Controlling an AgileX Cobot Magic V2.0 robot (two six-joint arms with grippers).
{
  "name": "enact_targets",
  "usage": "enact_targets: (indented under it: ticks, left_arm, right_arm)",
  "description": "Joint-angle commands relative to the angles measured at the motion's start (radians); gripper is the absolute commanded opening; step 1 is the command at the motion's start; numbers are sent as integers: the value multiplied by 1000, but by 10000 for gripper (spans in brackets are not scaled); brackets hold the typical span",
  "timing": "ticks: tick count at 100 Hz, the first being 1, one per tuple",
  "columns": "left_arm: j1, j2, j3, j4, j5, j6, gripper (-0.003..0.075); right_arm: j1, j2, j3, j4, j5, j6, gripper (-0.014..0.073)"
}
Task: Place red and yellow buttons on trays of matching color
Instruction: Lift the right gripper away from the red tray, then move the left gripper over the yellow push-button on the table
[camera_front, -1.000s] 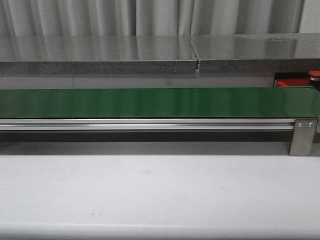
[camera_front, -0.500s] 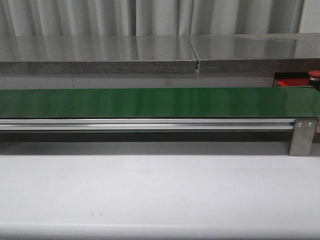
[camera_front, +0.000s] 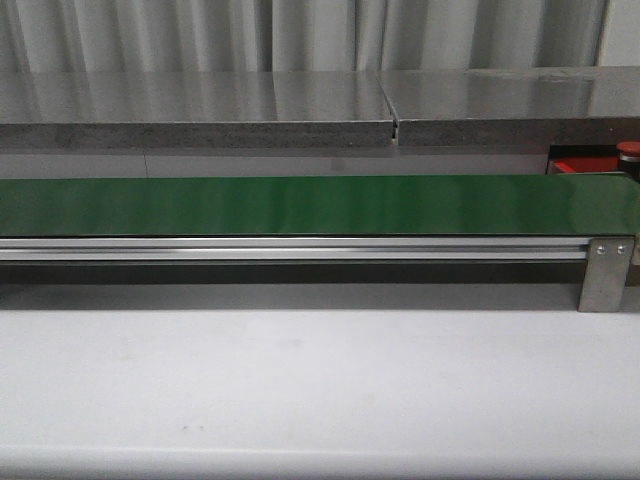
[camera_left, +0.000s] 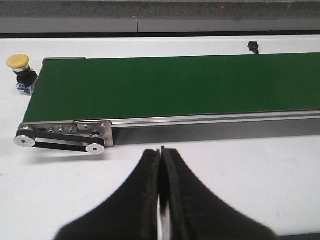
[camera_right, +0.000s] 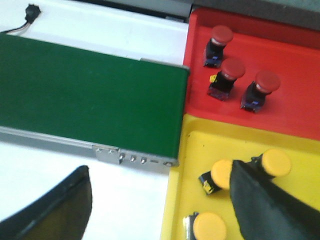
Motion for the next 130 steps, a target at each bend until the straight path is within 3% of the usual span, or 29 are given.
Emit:
enact_targets:
  ticks: [1, 20, 29, 41, 62, 130]
  left_arm:
    - [-9, 3, -24, -23, -66, -2, -20]
    - [-9, 3, -24, -23, -66, -2, -20]
    - [-9, 3, -24, -23, -66, -2, -20]
    - [-9, 3, -24, -23, -66, -2, -20]
    - [-9, 3, -24, -19, -70, -2, -20]
    - [-9, 3, -24, -23, -76, -2, -20]
  right_arm:
    - [0, -86, 54, 46, -54, -31, 566]
    - [0, -209, 144, 84, -7, -57, 559]
    - [0, -254, 156, 87, 0, -58, 498]
    - [0, -285, 156, 87, -1, -58, 304]
    - [0, -283, 156, 88, 11, -58, -126]
    - [0, -283, 156, 88, 10, -58, -118]
